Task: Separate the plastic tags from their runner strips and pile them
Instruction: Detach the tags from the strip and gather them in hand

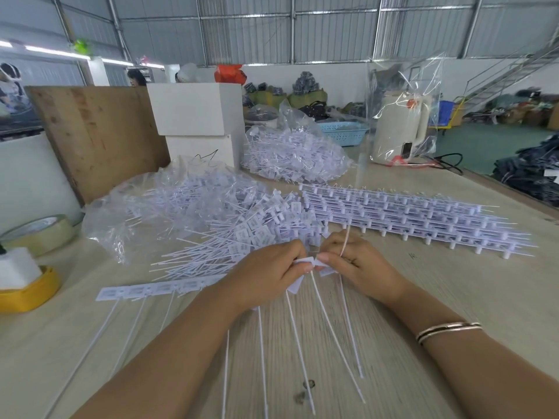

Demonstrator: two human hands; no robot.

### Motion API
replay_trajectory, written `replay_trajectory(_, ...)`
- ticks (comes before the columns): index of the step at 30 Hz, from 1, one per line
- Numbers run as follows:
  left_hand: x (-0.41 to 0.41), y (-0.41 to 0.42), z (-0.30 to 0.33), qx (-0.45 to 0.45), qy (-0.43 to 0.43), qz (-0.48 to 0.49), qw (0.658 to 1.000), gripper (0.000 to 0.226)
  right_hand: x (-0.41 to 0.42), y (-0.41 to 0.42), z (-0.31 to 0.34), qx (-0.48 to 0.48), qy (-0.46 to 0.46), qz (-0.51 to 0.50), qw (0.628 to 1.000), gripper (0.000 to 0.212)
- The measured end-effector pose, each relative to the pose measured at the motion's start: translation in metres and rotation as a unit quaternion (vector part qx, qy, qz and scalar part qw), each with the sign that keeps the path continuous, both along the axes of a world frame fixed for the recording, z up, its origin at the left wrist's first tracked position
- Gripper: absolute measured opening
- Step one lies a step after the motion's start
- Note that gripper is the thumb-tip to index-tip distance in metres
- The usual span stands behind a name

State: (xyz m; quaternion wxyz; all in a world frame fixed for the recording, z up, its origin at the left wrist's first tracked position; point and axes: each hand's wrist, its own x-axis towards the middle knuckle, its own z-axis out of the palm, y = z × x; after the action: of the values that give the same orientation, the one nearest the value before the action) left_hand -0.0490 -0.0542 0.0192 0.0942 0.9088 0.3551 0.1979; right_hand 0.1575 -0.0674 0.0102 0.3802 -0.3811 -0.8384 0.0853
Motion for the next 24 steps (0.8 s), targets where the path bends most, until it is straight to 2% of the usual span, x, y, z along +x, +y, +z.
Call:
replay_trajectory(3, 0.0, 0.0, 0.0, 0.002, -0.001, -0.004, 1.0, 0.016, 0.0, -0.002, 0.001, -0.01, 0.009, 0.004, 1.0, 0.035)
replay_trajectory(6, 0.0, 0.001, 0.001, -0.003, -0.029, -0.012, 1.0, 0.016, -0.003, -0.004, 0.002, -0.043, 0.047, 0.001, 0.998, 0.029)
replay_trajectory(10, -0.001, -0.003, 0.002, -0.001, -0.014, -0.023, 1.0, 0.026, 0.013, -0.004, 0.007, -0.081, 0.234, -0.093, 0.964, 0.03)
replay_trajectory(11, -0.002, -0.004, 0.002, 0.001, -0.017, -0.021, 1.0, 0.027, 0.018, -0.004, 0.008, -0.076, 0.242, -0.112, 0.961, 0.027)
replay_trajectory(14, -0.002, -0.006, 0.005, 0.025, -0.02, -0.004, 0.999, 0.021, 0.015, -0.005, 0.006, -0.083, 0.142, -0.105, 0.981, 0.021)
replay_trajectory(18, -0.002, -0.005, 0.006, 0.053, -0.014, 0.02, 0.998, 0.017, 0.005, -0.002, 0.003, -0.062, 0.033, -0.046, 0.996, 0.028)
replay_trajectory(24, -0.005, -0.006, 0.008, 0.017, -0.051, 0.029, 0.998, 0.015, 0.005, -0.001, -0.001, -0.071, -0.024, -0.019, 0.997, 0.03)
